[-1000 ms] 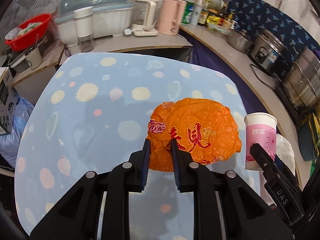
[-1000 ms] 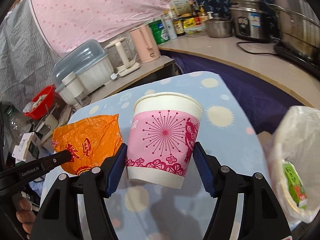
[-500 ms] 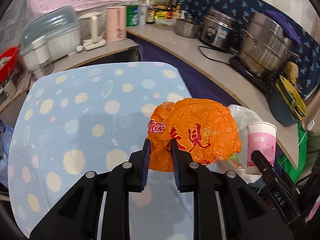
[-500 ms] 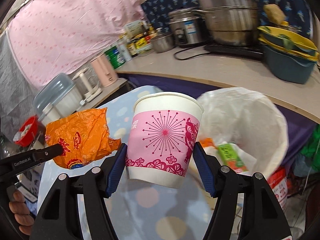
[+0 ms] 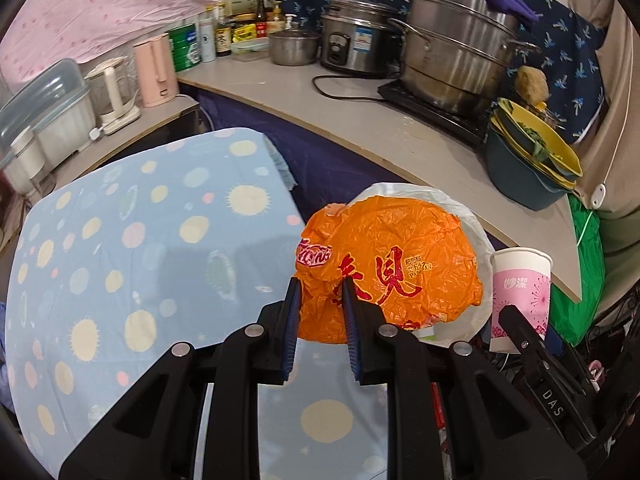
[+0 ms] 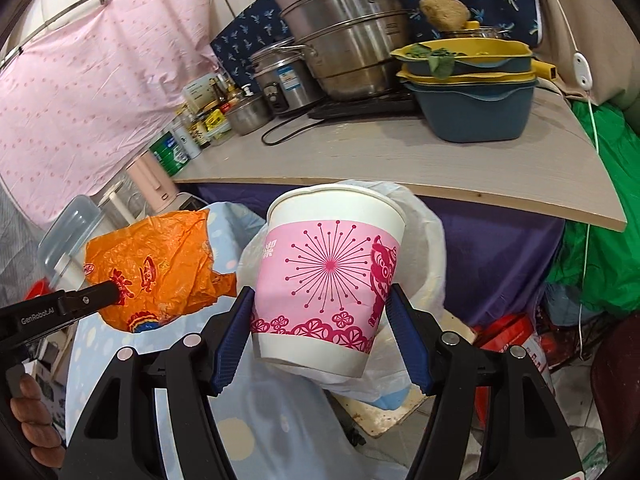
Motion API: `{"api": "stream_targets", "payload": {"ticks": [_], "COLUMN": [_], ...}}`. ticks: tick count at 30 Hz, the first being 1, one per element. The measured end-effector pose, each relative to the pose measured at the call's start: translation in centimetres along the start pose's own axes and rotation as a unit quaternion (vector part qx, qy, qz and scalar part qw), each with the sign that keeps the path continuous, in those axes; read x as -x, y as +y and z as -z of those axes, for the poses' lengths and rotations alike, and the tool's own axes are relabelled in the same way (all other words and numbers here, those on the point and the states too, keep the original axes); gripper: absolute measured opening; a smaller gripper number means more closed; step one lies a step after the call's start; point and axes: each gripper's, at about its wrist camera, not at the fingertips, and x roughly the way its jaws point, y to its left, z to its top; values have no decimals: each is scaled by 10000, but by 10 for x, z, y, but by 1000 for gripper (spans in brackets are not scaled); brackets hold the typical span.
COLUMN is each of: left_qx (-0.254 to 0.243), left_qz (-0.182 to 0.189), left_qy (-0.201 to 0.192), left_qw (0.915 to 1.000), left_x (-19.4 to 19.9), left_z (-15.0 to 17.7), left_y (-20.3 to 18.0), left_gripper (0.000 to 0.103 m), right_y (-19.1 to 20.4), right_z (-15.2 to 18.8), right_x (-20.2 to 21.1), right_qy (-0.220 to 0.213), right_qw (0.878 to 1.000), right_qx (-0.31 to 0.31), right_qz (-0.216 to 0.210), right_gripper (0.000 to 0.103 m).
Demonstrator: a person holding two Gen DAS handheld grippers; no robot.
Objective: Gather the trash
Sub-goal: 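Carry the orange bag and pink cup over the bin, then open both grippers to drop the bag and cup into the bin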
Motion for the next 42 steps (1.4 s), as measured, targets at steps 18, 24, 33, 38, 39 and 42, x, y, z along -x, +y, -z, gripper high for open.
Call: {"api": "stream_targets", "payload": {"ticks": [18, 24, 33, 38, 39, 42], "left_qx": [-289, -235, -143, -82, -82, -86], "left_qz": [-48, -79, -233, -278, -291, -292], "left_qy": [140, 211, 279, 275, 260, 239], "left_qw": [9995, 9995, 9992, 9992, 9992, 9993], "left_x": [-40, -56, -70, -68, -67, -64], "left_z": [-16, -19, -18, -18, -17, -16], "left_y": [-45, -46, -40, -34, -34, -33], "left_gripper": [20, 23, 42, 51, 51, 52], "right_y": [-8, -9, -7, 0, 2, 6], "right_z": [-29, -37, -40, -39, -38, -37], "right_x": [-27, -42, -51, -47, -46, -43], "right_qy": [-38, 31, -10, -37, -45, -69], "right_qw": [10000, 9999, 9997, 9995, 9995, 9995], "right_qx": [-15, 60, 66, 177, 196, 220], "right_qz": [26, 137, 250, 250, 244, 217], "right_gripper": [64, 65, 66, 66, 66, 66]}}
